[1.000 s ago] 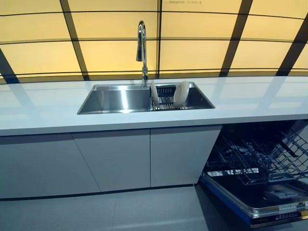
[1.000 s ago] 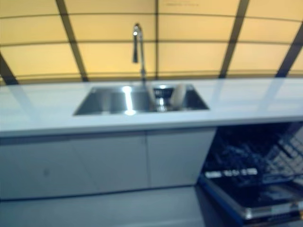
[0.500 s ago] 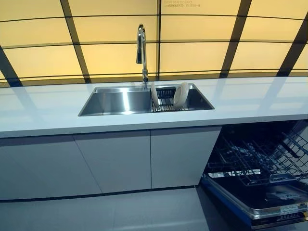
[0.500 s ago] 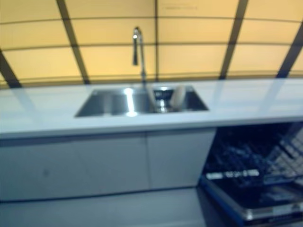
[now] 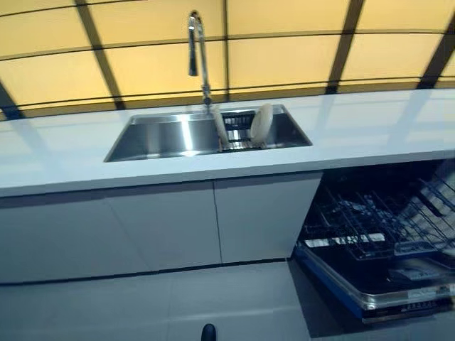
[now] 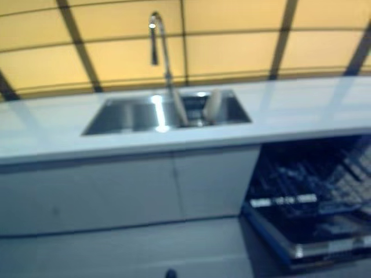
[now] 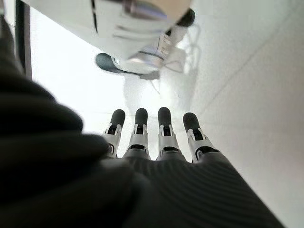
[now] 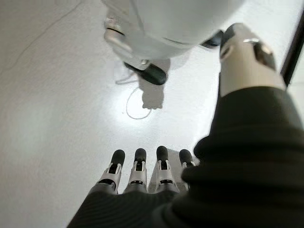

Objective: Take plates into dishwasher

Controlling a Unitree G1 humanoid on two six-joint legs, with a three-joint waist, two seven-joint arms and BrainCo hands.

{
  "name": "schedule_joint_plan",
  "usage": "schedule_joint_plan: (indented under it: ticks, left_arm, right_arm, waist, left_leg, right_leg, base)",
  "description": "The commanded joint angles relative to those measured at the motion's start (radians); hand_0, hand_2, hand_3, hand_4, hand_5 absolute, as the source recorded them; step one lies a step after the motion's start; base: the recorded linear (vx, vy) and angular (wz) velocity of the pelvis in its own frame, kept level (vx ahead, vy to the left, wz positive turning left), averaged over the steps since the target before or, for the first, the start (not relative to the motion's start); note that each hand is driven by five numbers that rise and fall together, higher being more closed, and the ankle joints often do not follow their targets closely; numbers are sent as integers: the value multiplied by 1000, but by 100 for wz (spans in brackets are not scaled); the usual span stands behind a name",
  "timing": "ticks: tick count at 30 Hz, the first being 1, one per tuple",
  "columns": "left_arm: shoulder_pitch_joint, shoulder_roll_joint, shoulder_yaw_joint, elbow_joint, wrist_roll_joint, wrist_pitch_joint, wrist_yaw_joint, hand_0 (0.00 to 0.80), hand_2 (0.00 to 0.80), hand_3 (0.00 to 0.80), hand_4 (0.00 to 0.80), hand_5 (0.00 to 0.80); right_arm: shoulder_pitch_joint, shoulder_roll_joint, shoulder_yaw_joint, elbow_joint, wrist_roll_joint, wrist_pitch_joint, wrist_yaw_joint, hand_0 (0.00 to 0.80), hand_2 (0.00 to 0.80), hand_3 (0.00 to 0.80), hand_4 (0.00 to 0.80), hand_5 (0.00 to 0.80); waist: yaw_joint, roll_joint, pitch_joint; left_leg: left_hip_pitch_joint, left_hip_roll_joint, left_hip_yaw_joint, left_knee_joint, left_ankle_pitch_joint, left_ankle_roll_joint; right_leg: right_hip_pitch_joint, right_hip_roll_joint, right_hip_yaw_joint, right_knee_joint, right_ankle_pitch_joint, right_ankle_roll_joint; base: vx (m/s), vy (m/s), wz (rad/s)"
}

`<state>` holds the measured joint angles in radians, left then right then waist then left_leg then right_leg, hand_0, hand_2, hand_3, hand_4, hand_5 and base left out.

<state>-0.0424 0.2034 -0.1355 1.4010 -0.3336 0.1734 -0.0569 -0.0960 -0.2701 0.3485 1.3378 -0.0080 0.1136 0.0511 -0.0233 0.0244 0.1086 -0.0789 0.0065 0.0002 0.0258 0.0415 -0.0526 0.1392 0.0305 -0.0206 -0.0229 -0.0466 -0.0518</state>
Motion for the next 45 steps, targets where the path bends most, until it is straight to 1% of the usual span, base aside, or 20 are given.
schedule_joint_plan:
  ticks: [1,5,12,15,21,22,23,25,26,27,28,31,32,34,35,37,39,43,44,45]
  left_arm:
    - [-2,36,-29,-17,77,-22,8,0,0,0,0,0]
    - [-53,59,-67,-49,76,-36,-13,0,0,0,0,0]
    - [-44,29,-82,-48,107,-42,-34,0,0,0,0,0]
    - [-33,21,-79,-39,116,-33,-24,0,0,0,0,0]
    - [-33,33,-76,-32,150,-14,-27,0,0,0,0,0]
    - [-36,37,-77,-30,163,-12,-31,0,0,0,0,0]
    - [-40,41,-80,-31,175,-7,-39,0,0,0,0,0]
    - [-42,53,-103,-42,195,-5,-57,0,0,0,0,0]
    - [-48,60,-121,-48,205,-4,-67,0,0,0,0,0]
    - [-53,69,-137,-58,218,3,-78,0,0,0,0,0]
    - [-62,76,-160,-66,231,20,-83,0,0,0,0,0]
    - [-79,88,-164,-61,224,37,-74,0,0,0,0,0]
    - [-86,87,-158,-53,231,34,-71,0,0,0,0,0]
    - [-86,85,-147,-49,238,21,-69,0,0,0,0,0]
    - [-83,87,-142,-53,231,17,-68,0,0,0,0,0]
    - [-70,87,-128,-59,214,5,-69,0,0,0,0,0]
    - [-42,84,-106,-69,199,4,-65,0,0,0,0,0]
    - [-23,97,-83,-48,274,-5,-97,0,0,0,0,0]
    - [-23,101,-78,-48,273,-1,-94,0,0,0,0,0]
    - [-20,115,-65,-48,279,7,-92,0,0,0,0,0]
  right_arm:
    - [-17,20,-5,-30,-62,-36,17,0,0,0,0,0]
    - [-29,15,40,-50,-35,-48,35,0,0,0,0,0]
    - [-28,9,43,-67,-41,-44,46,0,0,0,0,0]
    - [-20,6,37,-68,-41,-34,48,0,0,0,0,0]
    - [-17,5,10,-48,-20,-20,43,0,0,0,0,0]
    - [-18,8,1,-44,-24,-15,41,0,0,0,0,0]
    - [-15,11,-7,-41,-23,-14,43,0,0,0,0,0]
    - [-11,14,-21,-40,-13,-28,43,0,0,0,0,0]
    - [-8,12,-23,-48,-14,-36,38,0,0,0,0,0]
    - [-3,5,-24,-61,-18,-39,40,0,0,0,0,0]
    - [0,0,-15,-69,-1,-39,36,0,0,0,0,0]
    - [-13,-7,9,-66,25,-49,36,0,0,0,0,0]
    - [-15,-7,15,-62,20,-59,38,0,0,0,0,0]
    - [-15,-12,30,-64,-17,-91,53,0,0,0,0,0]
    - [-21,-16,36,-64,-23,-102,59,0,0,0,0,0]
    - [-45,-22,47,-74,-56,-126,102,0,0,0,0,0]
    - [-49,-33,55,-101,-81,-151,165,0,0,0,0,0]
    - [-72,-84,101,-196,-108,-241,390,0,0,0,0,0]
    - [-78,-104,105,-231,-93,-234,425,0,0,0,0,0]
    - [-93,-161,110,-343,-66,-226,526,0,0,0,0,0]
  waist:
    - [-7,-27,-56]
    - [-6,-37,-68]
    - [-13,-33,-69]
    - [-16,-31,-71]
    - [-18,-30,-82]
    - [-20,-30,-87]
    - [-21,-32,-94]
    - [-23,-38,-99]
    - [-39,-31,-98]
    - [-50,-27,-94]
    - [-60,-18,-88]
    - [-61,9,-74]
    - [-55,13,-72]
    - [-48,-5,-60]
    - [-47,-12,-52]
    - [-39,-34,-40]
    - [-36,-41,-44]
    - [-19,-63,-67]
    - [-19,-66,-71]
    - [-21,-73,-78]
  left_leg:
    - [-68,-33,50,12,4,44]
    - [-108,-18,66,15,13,37]
    - [-134,7,68,36,7,28]
    - [-146,10,75,95,-20,31]
    - [-141,18,116,241,-119,57]
    - [-128,12,122,246,-135,71]
    - [-107,-2,123,223,-138,84]
    - [-28,-48,120,146,-139,113]
    - [-11,-62,109,116,-135,139]
    - [19,-78,97,84,-127,149]
    - [52,-88,94,51,-118,155]
    - [105,-66,87,-7,-87,141]
    - [110,-60,89,-6,-89,137]
    - [109,-71,94,45,-136,145]
    - [107,-72,97,73,-160,150]
    - [89,-75,78,160,-220,162]
    - [107,-62,78,171,-217,147]
    - [173,-34,91,80,-184,123]
    - [178,-32,88,69,-181,120]
    - [187,-28,86,49,-175,114]
  right_leg:
    - [91,-42,-6,161,-160,73]
    - [86,-36,-1,108,-138,73]
    - [59,-49,15,93,-123,77]
    - [66,-64,15,99,-130,80]
    - [85,-131,-19,134,-134,115]
    - [90,-146,-28,163,-136,126]
    - [91,-166,-42,207,-100,136]
    - [5,-236,-42,406,97,160]
    - [-74,-233,-8,542,138,156]
    - [-156,-215,24,656,160,145]
    - [-247,-197,30,709,173,130]
    - [-275,-125,-25,451,57,89]
    - [-262,-109,-30,244,80,93]
    - [-301,-97,19,63,180,126]
    - [-314,-90,29,71,181,128]
    - [-296,-70,43,105,128,121]
    - [-266,-63,41,119,102,118]
    - [-178,-62,13,31,105,116]
    - [-175,-61,14,29,103,116]
    - [-174,-59,16,31,99,116]
  base:
    - [282,-47,-6]
    - [186,-62,4]
    - [165,-21,-5]
    - [190,45,-9]
    - [244,121,-8]
    - [332,173,-2]
    - [366,205,1]
    - [303,222,-5]
    - [206,190,-18]
    - [144,133,-10]
    - [187,90,10]
    - [174,-92,16]
    - [130,-198,13]
    - [96,-192,4]
    - [82,-216,-8]
    - [134,-212,5]
    - [220,-178,33]
    - [196,-122,25]
    - [153,-100,12]
    - [114,-83,11]
